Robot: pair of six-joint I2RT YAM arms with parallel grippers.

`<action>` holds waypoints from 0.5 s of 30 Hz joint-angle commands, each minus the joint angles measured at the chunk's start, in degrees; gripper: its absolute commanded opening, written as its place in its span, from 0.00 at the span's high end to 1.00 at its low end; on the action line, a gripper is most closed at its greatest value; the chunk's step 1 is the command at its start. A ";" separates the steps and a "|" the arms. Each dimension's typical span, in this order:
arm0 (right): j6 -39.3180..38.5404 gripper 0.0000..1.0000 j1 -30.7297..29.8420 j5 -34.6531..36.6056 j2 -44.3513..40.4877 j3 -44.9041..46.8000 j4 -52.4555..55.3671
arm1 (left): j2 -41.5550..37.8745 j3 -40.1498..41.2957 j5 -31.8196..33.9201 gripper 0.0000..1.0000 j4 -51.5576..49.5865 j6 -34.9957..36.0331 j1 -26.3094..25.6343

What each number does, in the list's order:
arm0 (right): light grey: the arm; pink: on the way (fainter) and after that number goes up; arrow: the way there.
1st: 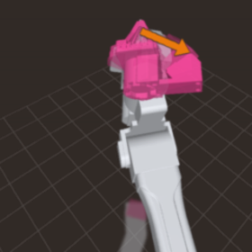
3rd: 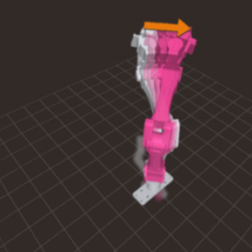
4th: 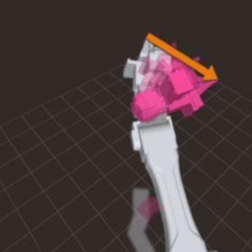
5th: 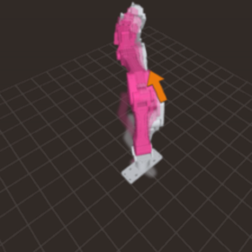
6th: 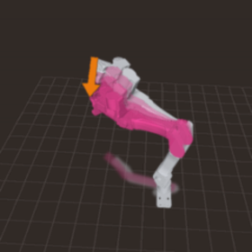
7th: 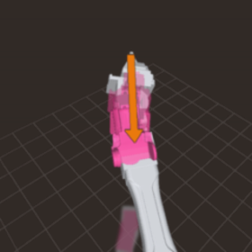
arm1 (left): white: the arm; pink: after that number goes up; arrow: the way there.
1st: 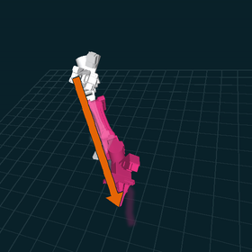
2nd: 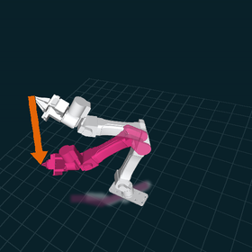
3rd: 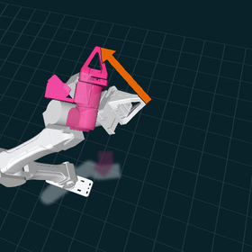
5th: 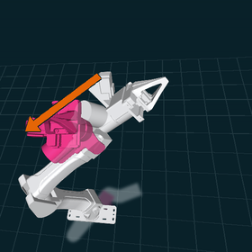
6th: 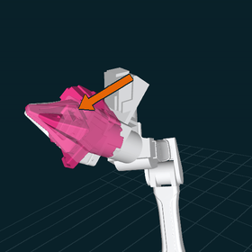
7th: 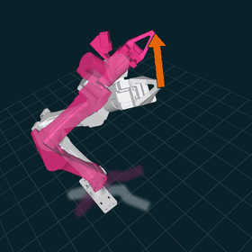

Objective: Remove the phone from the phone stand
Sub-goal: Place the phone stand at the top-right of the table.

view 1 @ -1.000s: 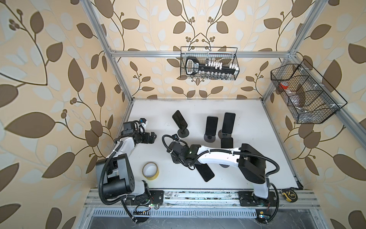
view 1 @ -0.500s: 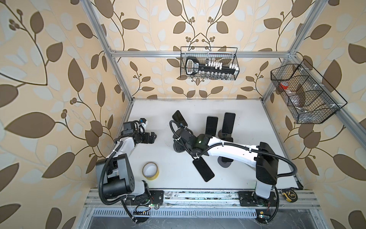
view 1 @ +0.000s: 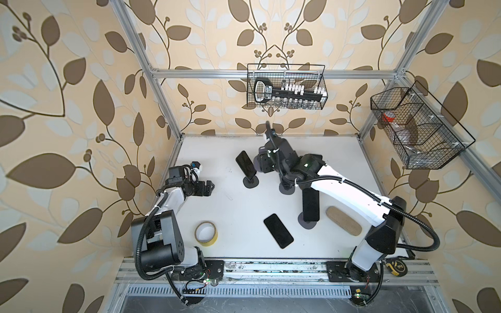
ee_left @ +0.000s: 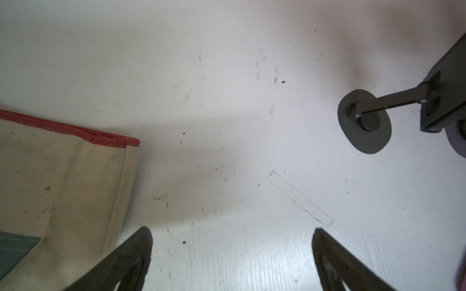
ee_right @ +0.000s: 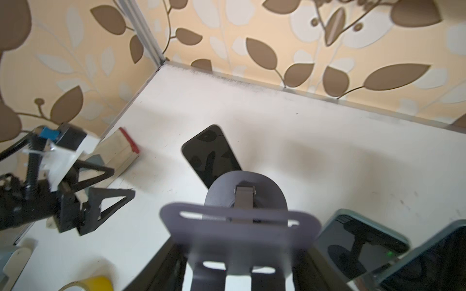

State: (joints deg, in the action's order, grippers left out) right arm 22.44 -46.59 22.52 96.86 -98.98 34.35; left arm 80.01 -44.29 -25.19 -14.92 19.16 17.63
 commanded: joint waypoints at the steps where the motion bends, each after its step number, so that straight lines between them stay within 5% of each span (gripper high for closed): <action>1: -3.44 0.40 4.84 -1.98 -2.23 -1.24 2.04 | -0.95 -1.18 -1.88 0.01 0.16 0.88 -0.05; 15: -4.89 0.41 28.65 -9.21 -1.04 1.39 0.02 | -0.91 -1.24 -2.10 0.01 -0.01 0.97 -0.05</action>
State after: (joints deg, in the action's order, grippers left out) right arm 18.74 -20.01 15.18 94.96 -98.70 35.31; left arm 80.01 -44.29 -25.36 -14.94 19.16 17.63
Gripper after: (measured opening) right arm 0.593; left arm 0.990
